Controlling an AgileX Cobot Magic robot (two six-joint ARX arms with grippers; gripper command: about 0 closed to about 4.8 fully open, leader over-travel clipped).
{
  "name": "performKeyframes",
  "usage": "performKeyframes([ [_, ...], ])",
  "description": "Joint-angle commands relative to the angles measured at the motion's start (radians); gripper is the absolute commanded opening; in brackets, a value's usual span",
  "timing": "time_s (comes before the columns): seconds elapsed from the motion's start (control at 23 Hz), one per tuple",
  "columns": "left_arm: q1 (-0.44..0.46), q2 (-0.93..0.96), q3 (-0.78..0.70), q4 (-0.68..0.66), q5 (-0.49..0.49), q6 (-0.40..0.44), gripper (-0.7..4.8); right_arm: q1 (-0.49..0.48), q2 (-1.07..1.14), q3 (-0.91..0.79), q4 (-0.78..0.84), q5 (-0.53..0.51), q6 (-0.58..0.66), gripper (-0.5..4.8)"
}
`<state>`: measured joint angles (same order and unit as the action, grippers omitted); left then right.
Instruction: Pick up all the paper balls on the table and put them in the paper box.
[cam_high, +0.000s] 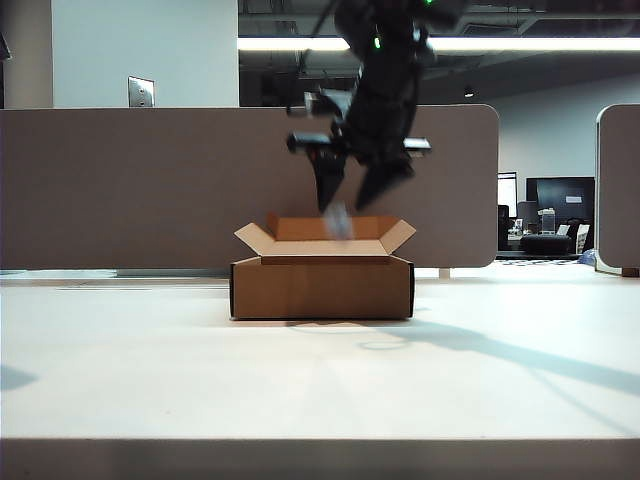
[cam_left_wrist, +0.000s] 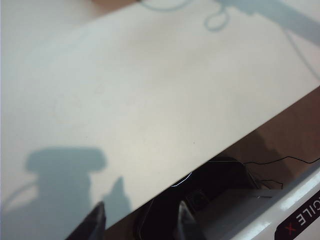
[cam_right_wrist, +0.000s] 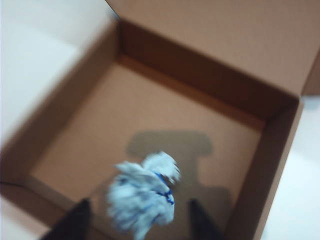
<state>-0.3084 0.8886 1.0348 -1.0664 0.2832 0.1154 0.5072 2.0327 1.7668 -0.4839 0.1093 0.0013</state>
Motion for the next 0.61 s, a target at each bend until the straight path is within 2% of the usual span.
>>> performKeyframes([
  [0.04,0.002,-0.002,0.002,0.02,-0.003,0.005,1.79,-0.004,0.0,0.008,0.006,-0.003,-0.001,3.17],
  [0.22,0.002,-0.002,0.003,0.071,-0.003,0.005,1.76,-0.005,-0.026,0.009,0.01,-0.003,-0.002,3.17],
  [0.39,0.002,-0.01,0.01,0.074,0.008,0.005,0.49,-0.005,-0.097,0.008,-0.048,0.006,-0.002,3.14],
  [0.43,0.002,-0.024,0.01,0.074,0.008,0.007,-0.04,-0.005,-0.14,0.008,-0.087,0.033,-0.001,3.02],
  [0.48,0.002,-0.032,0.009,0.074,0.005,0.007,-0.05,-0.005,-0.17,0.008,-0.116,0.05,0.002,2.76],
  [0.56,0.002,-0.074,0.009,0.078,-0.004,0.001,-0.05,-0.005,-0.253,0.008,-0.167,0.053,0.003,1.71],
  [0.61,0.002,-0.091,0.009,0.078,-0.013,0.0,-0.05,-0.005,-0.273,0.006,-0.175,0.051,0.003,1.49],
])
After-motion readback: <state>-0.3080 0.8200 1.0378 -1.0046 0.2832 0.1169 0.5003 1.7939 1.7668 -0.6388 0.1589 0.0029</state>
